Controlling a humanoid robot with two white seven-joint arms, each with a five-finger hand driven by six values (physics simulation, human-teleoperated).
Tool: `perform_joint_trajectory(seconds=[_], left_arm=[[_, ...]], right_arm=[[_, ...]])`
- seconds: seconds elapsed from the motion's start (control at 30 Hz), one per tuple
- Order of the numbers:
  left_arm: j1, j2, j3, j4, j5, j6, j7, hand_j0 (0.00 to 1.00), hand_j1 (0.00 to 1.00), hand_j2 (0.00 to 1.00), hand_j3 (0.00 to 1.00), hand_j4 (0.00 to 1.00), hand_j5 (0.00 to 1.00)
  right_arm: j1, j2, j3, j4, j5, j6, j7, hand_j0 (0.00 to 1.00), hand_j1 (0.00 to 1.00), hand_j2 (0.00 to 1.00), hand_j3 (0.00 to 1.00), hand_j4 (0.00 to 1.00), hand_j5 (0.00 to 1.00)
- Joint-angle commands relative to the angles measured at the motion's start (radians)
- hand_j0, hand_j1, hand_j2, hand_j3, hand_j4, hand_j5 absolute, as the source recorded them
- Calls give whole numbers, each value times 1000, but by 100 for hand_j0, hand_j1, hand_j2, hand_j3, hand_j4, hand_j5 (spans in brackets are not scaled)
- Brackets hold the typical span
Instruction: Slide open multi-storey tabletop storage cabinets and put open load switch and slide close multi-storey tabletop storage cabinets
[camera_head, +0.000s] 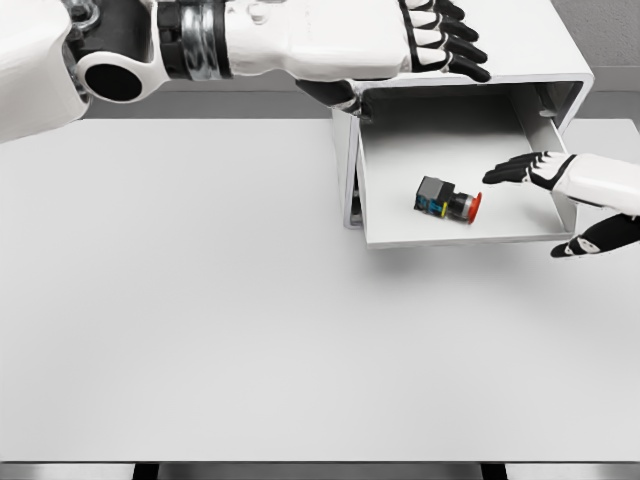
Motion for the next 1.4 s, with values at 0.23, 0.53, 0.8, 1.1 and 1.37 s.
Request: perform_joint_trajectory(seconds=[0.23,0.53,0.8,1.1,1.37], left_arm=[[216,424,6,-181,2,0,56,100,100,100,100,100,100],[345,516,9,-50,-1,0,56,100,100,100,100,100,100],[394,519,9,-14,-2,0,57,100,100,100,100,100,100],[560,514,147,45,-44,0,53,100,100,100,100,100,100],[583,517,188,126,-53,0,54,100,100,100,100,100,100]], right_arm=[[-18,41,-2,7,-6,2,29,100,100,100,100,100,100],[-54,84,1,30,-6,2,50,100,100,100,100,100,100],[-57,101,6,35,-2,2,50,100,100,100,100,100,100],[-52,110,17,41,1,2,52,100,100,100,100,100,100],[-51,161,38,125,4,2,52,100,100,100,100,100,100]])
